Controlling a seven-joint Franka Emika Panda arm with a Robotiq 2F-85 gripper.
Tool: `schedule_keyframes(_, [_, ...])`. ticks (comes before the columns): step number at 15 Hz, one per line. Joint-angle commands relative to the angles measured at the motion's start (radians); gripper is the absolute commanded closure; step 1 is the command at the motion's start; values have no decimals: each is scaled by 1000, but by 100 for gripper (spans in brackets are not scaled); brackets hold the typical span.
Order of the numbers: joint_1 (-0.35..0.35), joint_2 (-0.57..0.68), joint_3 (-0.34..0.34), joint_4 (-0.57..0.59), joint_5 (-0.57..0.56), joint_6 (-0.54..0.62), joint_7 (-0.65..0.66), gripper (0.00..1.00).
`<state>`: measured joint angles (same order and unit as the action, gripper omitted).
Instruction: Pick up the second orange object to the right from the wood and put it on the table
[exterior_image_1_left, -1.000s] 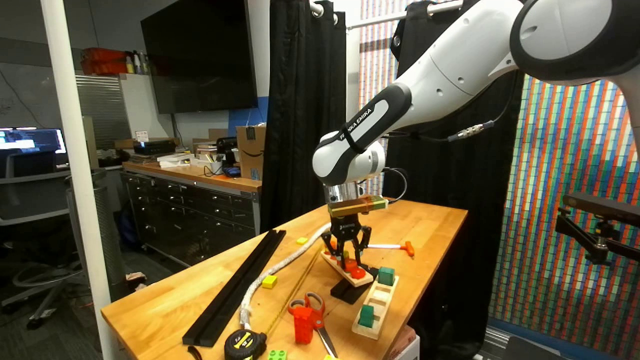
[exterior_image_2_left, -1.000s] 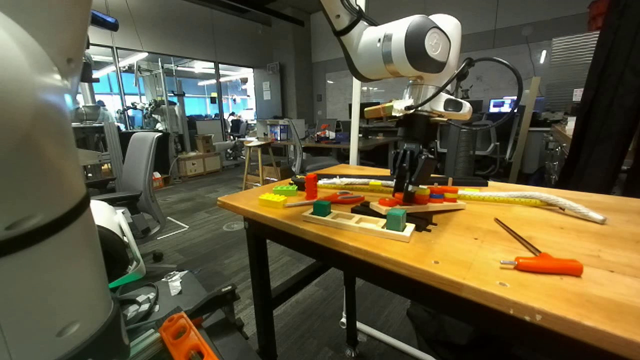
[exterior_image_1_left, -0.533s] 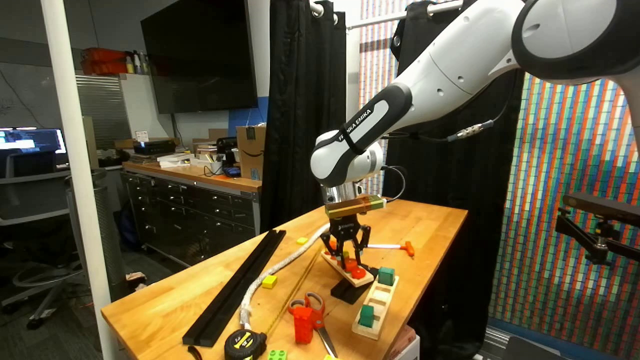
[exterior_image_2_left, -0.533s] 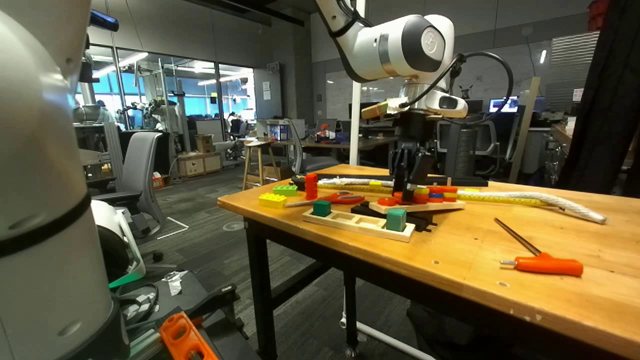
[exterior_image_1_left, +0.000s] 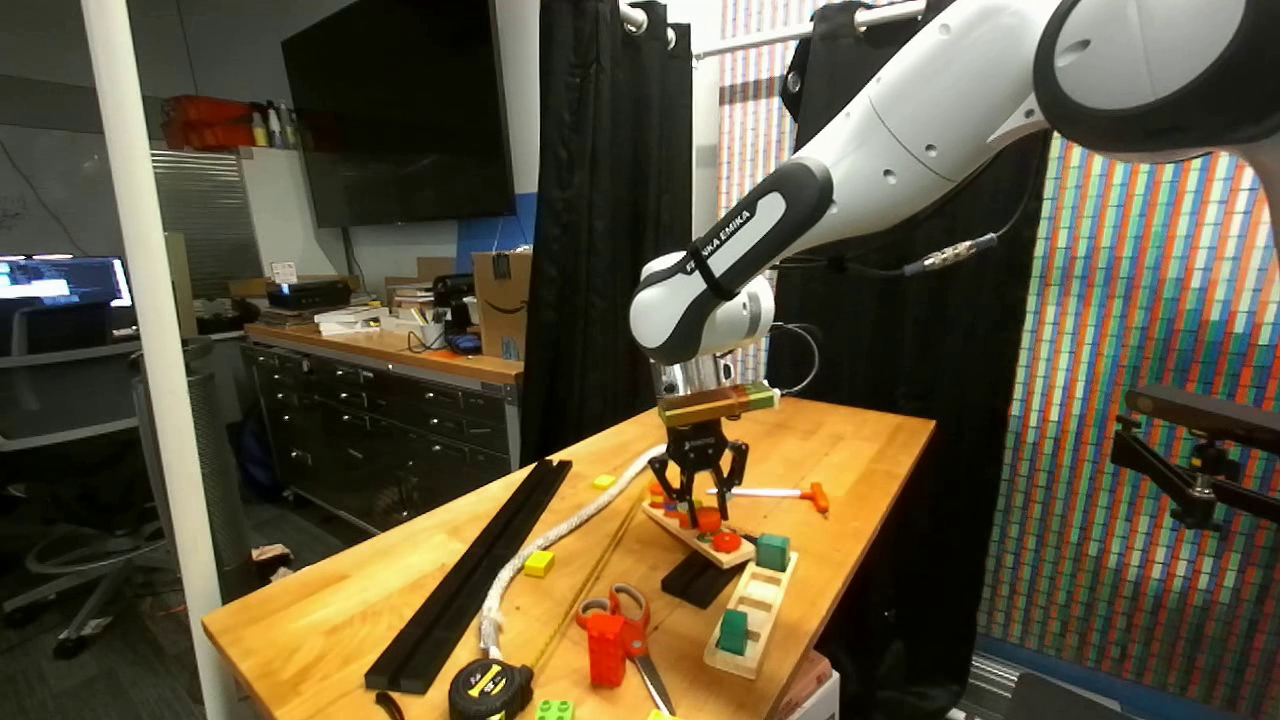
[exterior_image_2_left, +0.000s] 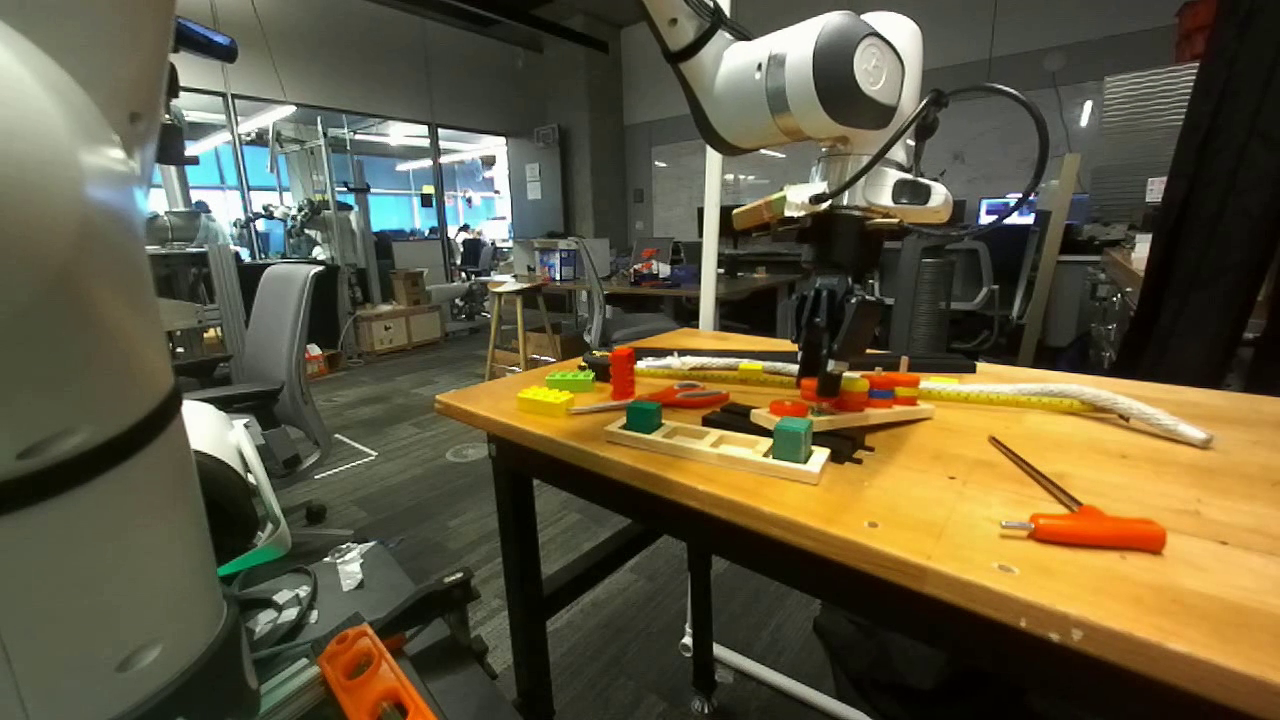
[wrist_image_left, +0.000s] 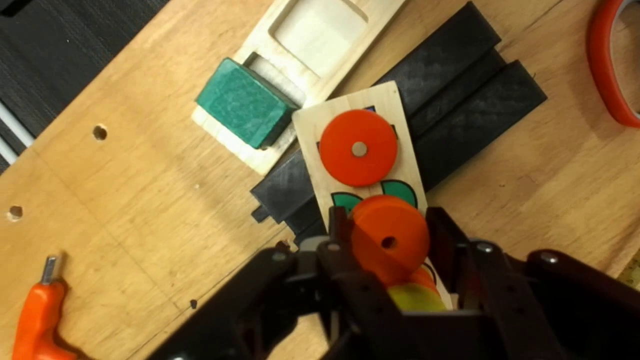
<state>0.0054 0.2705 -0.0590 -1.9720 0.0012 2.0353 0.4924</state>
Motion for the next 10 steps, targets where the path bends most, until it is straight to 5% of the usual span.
schedule_keyframes(1, [2,-60,-10,-28,0,1,-9,83])
schedule_keyframes(10, [23,-92,23,-32,-1,-11,-42,83])
